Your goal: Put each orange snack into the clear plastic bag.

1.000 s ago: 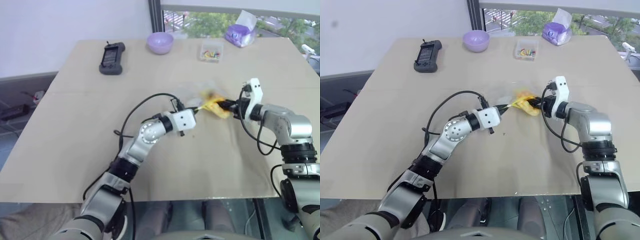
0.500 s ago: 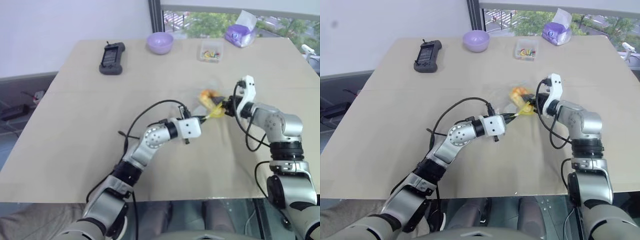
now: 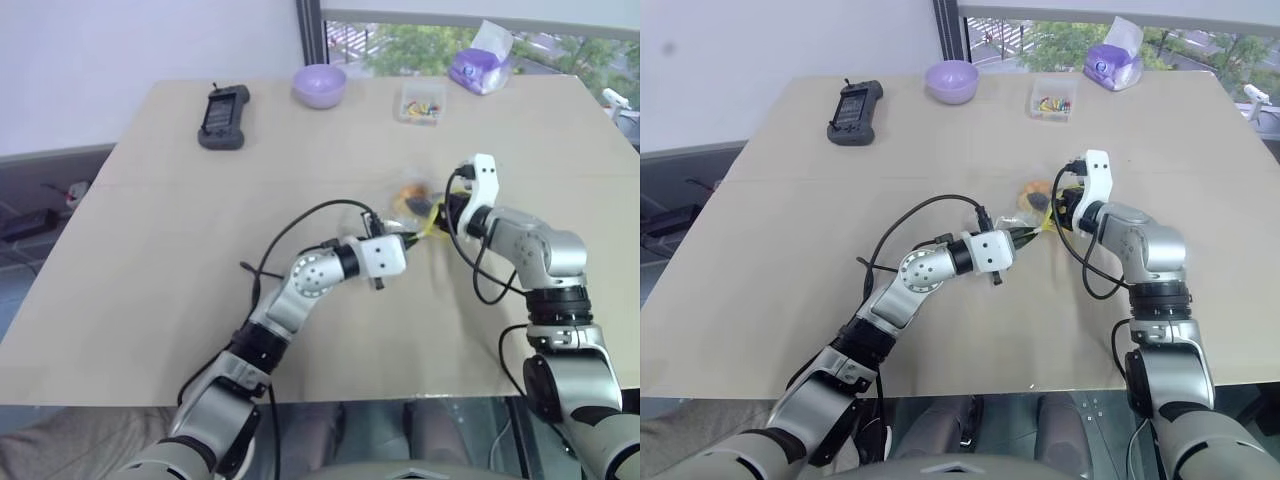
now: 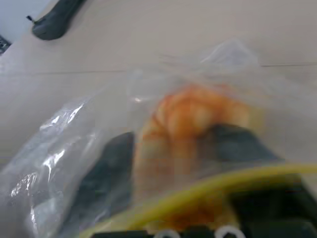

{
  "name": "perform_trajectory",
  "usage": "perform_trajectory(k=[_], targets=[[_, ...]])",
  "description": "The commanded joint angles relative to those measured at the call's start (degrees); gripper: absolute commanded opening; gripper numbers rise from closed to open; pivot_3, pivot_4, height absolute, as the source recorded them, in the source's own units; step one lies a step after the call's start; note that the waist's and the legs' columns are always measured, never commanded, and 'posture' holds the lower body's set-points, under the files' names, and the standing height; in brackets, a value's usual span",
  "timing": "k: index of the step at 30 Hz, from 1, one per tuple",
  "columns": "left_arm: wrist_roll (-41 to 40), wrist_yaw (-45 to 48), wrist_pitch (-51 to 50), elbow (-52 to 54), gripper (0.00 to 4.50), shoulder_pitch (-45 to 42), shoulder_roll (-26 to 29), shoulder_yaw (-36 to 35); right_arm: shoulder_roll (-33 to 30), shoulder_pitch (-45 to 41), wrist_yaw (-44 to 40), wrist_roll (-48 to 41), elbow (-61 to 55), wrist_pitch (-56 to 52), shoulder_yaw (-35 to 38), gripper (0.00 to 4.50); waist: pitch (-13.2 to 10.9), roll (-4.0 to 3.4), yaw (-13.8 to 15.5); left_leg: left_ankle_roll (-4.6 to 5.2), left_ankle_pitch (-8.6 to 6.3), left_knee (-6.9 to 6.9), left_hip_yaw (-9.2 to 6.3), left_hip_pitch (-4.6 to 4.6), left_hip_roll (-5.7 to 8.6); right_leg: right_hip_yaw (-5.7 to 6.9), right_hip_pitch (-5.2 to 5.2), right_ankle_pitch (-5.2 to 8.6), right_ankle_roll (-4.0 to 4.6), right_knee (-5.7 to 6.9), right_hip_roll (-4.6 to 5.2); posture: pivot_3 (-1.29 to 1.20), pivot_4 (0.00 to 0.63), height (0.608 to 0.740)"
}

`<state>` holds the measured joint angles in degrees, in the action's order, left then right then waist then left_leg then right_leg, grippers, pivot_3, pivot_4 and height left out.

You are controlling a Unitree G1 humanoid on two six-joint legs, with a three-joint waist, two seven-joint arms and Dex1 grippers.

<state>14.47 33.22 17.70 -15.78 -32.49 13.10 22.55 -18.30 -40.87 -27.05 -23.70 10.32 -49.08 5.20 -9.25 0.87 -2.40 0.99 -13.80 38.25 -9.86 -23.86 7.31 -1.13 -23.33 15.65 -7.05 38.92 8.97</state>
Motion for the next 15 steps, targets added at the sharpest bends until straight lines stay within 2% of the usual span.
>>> perform_trajectory(k=[1, 9, 15], targets=[[0.2, -1.7, 0.4, 1.0, 0.00, -1.5, -0.3, -1.1, -2.0, 0.2, -1.7, -1.5, -3.8, -1.2, 1.0, 3.73, 0.0, 0.00, 0.0, 0.00, 0.00, 0.00, 0.00, 0.00, 0.00, 0.00, 0.00, 0.00, 0.00, 0.00, 0.00, 0.00, 0.150, 0.740], [0.3, -4.1, -0.2, -0.1, 0.00, -2.8, -0.1, -2.2, -8.8, 4.6, -8.0, -5.2, -8.5, -3.9, 2.3, 3.73, 0.0, 0.00, 0.1, 0.00, 0.00, 0.00, 0.00, 0.00, 0.01, 0.01, 0.00, 0.00, 0.00, -0.01, 0.00, 0.00, 0.150, 0.740], [0.3, -4.9, -1.0, -0.5, 0.00, -3.2, 0.1, -2.9, -19.0, 12.7, -18.0, -7.7, -14.6, -0.8, 3.2, 3.73, 0.0, 0.01, 0.3, 0.03, -0.02, 0.01, 0.00, -0.02, 0.02, 0.03, 0.03, 0.00, 0.00, -0.04, 0.00, 0.00, 0.150, 0.740]])
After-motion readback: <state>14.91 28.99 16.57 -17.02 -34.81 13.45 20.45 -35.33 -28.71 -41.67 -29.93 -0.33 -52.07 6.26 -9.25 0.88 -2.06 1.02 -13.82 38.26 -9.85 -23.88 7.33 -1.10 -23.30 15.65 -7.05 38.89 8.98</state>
